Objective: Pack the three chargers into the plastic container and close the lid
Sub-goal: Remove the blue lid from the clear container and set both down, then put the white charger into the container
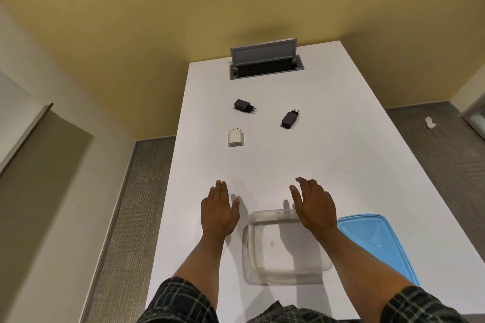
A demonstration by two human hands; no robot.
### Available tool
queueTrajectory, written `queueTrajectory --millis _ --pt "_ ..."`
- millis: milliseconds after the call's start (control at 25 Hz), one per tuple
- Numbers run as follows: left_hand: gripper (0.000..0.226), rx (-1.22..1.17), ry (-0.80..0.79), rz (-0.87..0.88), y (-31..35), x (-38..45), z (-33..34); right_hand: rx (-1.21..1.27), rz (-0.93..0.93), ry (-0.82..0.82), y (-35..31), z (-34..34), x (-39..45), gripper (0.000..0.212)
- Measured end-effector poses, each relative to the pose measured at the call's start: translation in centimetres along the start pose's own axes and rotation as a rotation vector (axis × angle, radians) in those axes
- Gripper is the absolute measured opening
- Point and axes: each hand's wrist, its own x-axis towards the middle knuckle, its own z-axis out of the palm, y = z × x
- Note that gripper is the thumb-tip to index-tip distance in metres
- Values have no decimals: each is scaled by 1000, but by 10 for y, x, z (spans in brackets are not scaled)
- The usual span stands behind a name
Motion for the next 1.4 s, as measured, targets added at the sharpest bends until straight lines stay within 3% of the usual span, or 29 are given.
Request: queueTrajectory --millis 360,600,760,1080,1240,1400 --pt "82 -23 -121 -1 -19 64 24 167 60 -88 -72 42 67 47" --pt "81 -56 -88 -17 -36 104 49 238 191 -340 -120 73 123 62" --pt "77 -104 -102 -8 -51 128 67 187 190 -406 -130 95 165 70" --pt "66 -86 96 21 -63 131 92 327 226 -382 -156 123 245 70" --pt "69 -120 103 -8 -61 132 89 116 93 -435 -176 133 271 75" --pt "69 -108 79 -13 -60 133 88 -74 -17 -452 -189 148 272 57"
